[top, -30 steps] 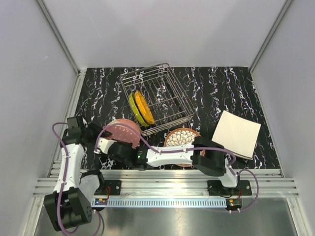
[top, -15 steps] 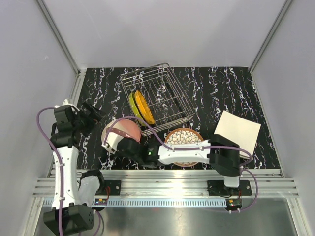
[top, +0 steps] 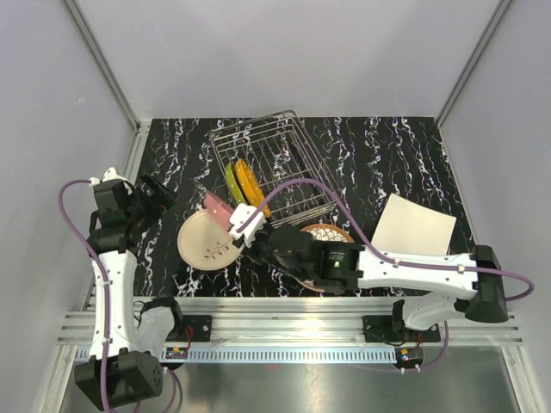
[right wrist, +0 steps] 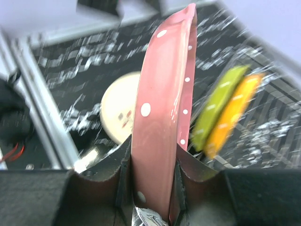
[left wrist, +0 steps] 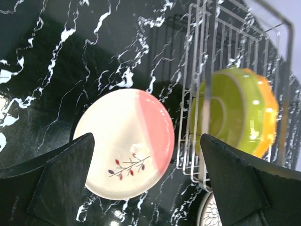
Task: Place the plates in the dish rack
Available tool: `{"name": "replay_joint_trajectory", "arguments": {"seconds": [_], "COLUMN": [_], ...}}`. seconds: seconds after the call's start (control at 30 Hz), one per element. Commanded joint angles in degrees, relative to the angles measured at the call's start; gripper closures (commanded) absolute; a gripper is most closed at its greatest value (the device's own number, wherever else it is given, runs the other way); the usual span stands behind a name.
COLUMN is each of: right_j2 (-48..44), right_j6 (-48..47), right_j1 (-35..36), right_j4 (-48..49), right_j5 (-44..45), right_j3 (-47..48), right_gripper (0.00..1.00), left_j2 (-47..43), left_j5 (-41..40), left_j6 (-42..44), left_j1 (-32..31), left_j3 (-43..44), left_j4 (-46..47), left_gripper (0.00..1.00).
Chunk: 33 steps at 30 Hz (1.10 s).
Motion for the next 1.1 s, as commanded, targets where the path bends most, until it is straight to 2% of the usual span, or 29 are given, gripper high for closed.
{"name": "replay_joint_trajectory", "arguments": {"seconds": [0.0, 0.07, 0.1, 0.2, 0.27, 0.3, 0.4, 0.5, 0.6, 0.7, 0.77, 1.07], "right_j2": [-7.05, -8.02, -9.07, -12.24, -13.03, -12.86, -11.02, -8.74, -5.66, -2.32, 0.39, 6.82], "right_j6": [-6.13, -8.25, -8.77, -6.95, -3.43, -2.9, -1.4, 2.89, 4.84, 8.35, 10.64, 16.26], "right_j1": [-0.77, -2.87, -4.19, -11.04, -16.65, -17.9, -22.03, -26.6, -29.07, -31.8, -32.94, -33.65], "right_j4": [11.82, 10.94, 11.11, 13.13, 13.31, 13.57, 14.19, 15.94, 18.49, 21.65, 23.15, 28.69], "right_j5": [7.38, 10.8, 12.03, 10.47, 5.82, 4.93, 1.68, -5.59, -8.86, -15.79, -18.09, -25.3], "right_j3": [2.65, 3.09, 2.84, -0.06, -1.38, -1.65, -1.65, -2.09, -2.18, -1.74, -0.69, 0.2], "right_gripper": [1.0, 1.0, 1.0, 1.0, 1.0, 1.0, 1.0, 1.0, 1.0, 1.0, 1.0, 1.0], "left_j2": [1.39, 2.97, 3.41, 4.29, 5.95, 7.7, 11.74, 14.39, 15.45, 16.85, 17.38, 17.74], "left_j5": [-0.26, 1.75, 2.63, 3.0, 2.64, 2.82, 7.2, 10.37, 7.93, 5.55, 1.51, 2.47], "left_j6": [2.77, 3.04, 3.22, 3.04, 3.3, 3.39, 3.39, 3.39, 4.27, 6.02, 7.08, 7.09], "left_j1": [-0.16, 0.02, -0.07, -0.42, -0.68, -0.68, -0.68, -0.68, -2.35, -4.02, -5.43, -5.43], "left_j3": [-2.55, -2.12, -1.94, -1.5, -1.59, -1.5, -1.94, -0.98, 1.92, 4.64, 5.0, 3.6], "left_j4": [5.22, 5.83, 6.27, 7.85, 8.38, 8.38, 9.7, 9.7, 8.65, 7.77, 7.77, 8.73], "left_gripper": [0.06, 0.08, 0.13, 0.19, 0.11, 0.02, 0.01, 0.01, 0.01, 0.01, 0.01, 0.01]}}
